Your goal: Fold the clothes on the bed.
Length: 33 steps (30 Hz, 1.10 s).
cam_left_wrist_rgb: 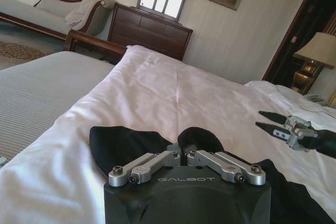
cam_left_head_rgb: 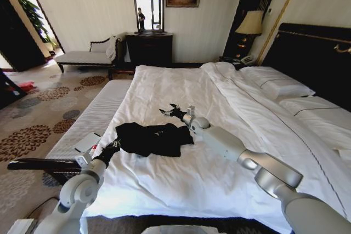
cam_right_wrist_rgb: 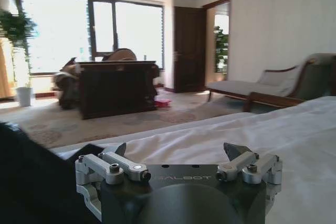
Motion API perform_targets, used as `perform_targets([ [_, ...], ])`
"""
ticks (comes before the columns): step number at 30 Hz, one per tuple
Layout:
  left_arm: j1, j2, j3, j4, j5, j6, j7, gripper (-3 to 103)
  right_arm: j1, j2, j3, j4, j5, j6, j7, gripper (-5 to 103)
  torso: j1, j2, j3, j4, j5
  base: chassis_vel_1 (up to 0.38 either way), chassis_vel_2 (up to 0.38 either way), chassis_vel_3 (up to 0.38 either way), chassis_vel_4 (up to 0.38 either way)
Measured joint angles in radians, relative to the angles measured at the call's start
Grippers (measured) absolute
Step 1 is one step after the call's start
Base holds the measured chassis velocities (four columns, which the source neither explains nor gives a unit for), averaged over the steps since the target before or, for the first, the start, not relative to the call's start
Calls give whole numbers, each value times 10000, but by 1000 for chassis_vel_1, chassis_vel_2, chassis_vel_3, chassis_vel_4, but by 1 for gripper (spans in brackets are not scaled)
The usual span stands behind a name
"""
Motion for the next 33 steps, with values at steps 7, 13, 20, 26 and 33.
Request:
perform_targets([
  [7, 75, -70, 1, -97, 34, -13, 3, 0, 354, 343, 302, -1222, -2429, 599, -1700, 100, -1, 0, -1, 0, -1, 0, 0, 0, 0],
  [13, 117, -94, 2, -125, 74, -22, 4, 0, 549, 453, 653, -1745, -3139, 325, -1375, 100, 0, 0, -1, 0, -1, 0, 0, 0, 0],
  [20, 119, -38, -23, -174, 76, -22, 4, 0, 833, 231, 896, -2822, -3206, 78, -3423, 100, 0, 0, -1, -4, 0, 0, 0, 0, 0],
  [26, 117, -19, -13, -210, 72, -24, 4, 0, 795, 333, 945, -3452, -2396, 63, -5055, 100, 0, 0, -1, -1, -1, 0, 0, 0, 0],
  [33, 194, -25, -24, -268, 109, -25, 4, 0, 739, 815, 961, -3896, -2004, -30, -4825, 100, -1, 0, 0, 4, -2, 0, 0, 0, 0],
])
